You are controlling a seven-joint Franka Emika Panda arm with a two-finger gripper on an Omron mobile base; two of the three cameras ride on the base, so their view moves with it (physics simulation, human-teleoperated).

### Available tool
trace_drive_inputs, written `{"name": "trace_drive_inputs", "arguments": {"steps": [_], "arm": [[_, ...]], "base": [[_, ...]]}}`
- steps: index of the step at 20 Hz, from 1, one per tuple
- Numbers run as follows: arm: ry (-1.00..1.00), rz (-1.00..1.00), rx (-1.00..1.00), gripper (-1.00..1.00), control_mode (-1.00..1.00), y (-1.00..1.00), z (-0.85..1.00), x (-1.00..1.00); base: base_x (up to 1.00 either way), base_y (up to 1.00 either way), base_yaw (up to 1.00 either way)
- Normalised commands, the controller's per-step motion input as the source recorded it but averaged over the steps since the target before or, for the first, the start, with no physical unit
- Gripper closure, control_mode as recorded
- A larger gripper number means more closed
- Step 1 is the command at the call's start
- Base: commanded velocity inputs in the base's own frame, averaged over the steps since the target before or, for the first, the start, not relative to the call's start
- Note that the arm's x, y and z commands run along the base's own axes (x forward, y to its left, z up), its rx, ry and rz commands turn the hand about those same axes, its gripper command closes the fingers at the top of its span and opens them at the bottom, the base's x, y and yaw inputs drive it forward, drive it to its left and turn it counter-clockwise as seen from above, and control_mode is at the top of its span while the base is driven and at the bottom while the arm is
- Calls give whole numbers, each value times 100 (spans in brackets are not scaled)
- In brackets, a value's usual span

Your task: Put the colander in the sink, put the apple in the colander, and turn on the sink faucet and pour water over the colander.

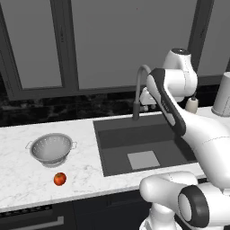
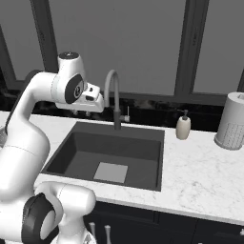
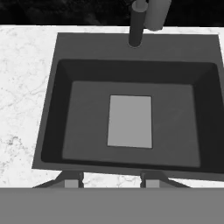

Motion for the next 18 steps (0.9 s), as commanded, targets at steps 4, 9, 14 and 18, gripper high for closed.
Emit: {"name": "trace_drive_inputs", "arguments": {"steps": [4, 9, 14, 18], "arm": [[1, 0, 0, -100, -100, 2, -18, 0], [0, 0, 0, -100, -100, 33, -29, 0], [0, -1, 0, -100, -100, 47, -21, -1], [1, 0, 0, -100, -100, 43, -27, -11]], "base": [[0, 0, 0], [0, 0, 0], [0, 0, 0], [0, 0, 0]]}}
